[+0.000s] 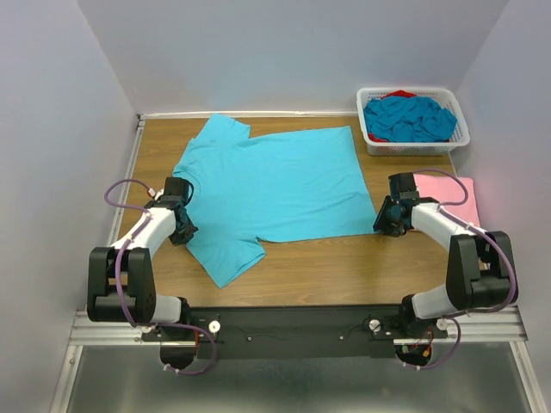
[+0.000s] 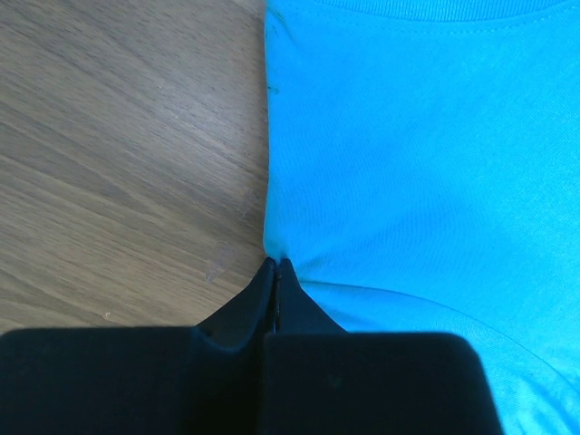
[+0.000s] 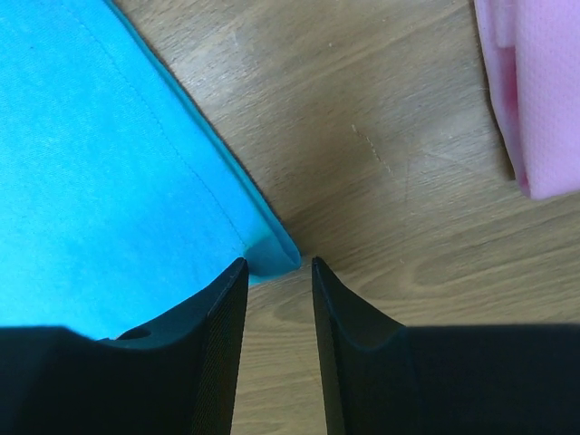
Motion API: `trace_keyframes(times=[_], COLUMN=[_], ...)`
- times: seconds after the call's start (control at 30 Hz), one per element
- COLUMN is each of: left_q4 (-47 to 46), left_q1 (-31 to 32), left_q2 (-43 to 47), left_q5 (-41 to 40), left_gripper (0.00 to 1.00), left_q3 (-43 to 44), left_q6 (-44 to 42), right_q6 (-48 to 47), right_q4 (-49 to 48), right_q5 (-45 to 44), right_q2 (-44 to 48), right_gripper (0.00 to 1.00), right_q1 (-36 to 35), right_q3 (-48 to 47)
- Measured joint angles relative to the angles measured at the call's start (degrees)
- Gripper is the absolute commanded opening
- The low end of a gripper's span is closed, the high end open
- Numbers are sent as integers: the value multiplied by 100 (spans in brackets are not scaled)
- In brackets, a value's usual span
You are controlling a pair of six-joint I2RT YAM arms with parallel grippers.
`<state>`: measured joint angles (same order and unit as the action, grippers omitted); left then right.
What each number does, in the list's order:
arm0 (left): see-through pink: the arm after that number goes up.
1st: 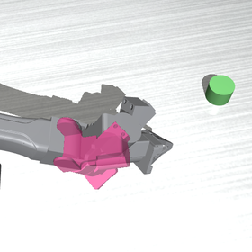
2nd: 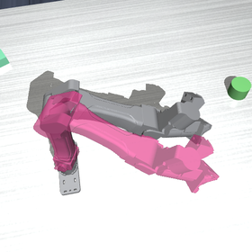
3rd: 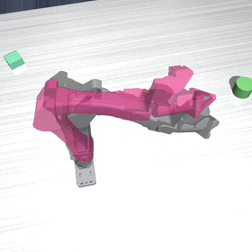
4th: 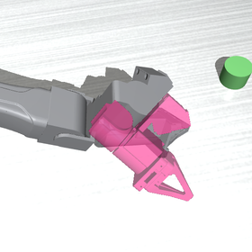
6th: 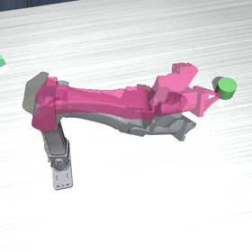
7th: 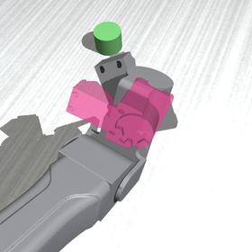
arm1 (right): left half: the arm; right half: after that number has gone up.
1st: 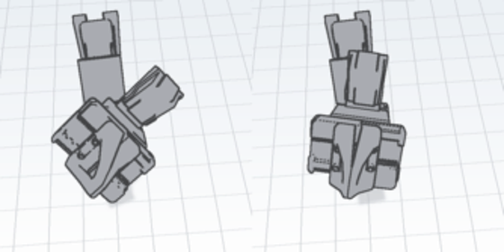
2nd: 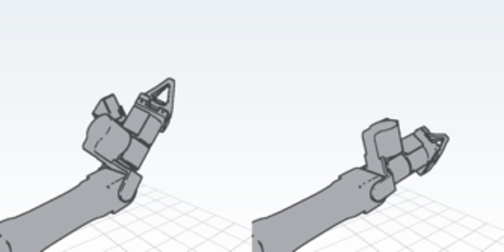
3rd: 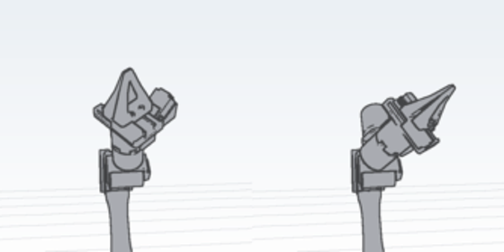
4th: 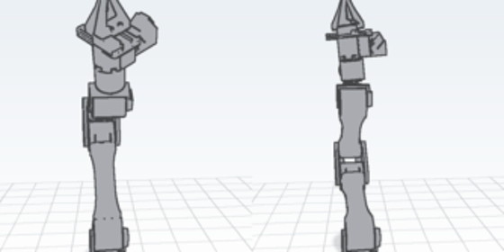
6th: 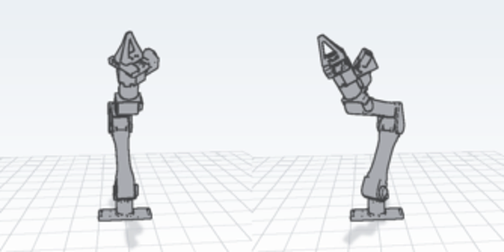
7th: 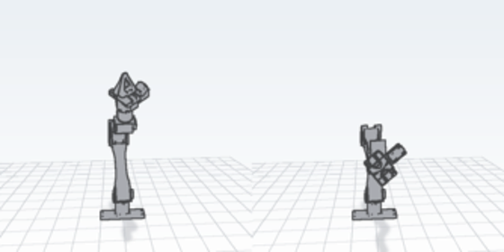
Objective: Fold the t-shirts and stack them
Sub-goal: Fold the tshirt
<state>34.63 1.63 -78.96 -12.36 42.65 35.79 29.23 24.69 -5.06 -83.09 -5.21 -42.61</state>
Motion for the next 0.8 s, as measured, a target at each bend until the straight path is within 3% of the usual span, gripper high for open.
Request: trace_keyframes(times=[0.2,0.33,0.8], left_q4=[0,9,575], left_q1=[0,0,-52], left_q2=[0,9,553], left_q5=[0,-2,-111], left_gripper=[0,0,0], left_q3=[0,0,400], left_q6=[0,0,-157], right_q6=[37,44,37], right_q4=[-177,-238,778], right_q5=[-2,2,-15], right_q2=[-81,-33,579], right_gripper=[24,1,1], right_q1=[20,46,120], right_q3=[22,85,-214])
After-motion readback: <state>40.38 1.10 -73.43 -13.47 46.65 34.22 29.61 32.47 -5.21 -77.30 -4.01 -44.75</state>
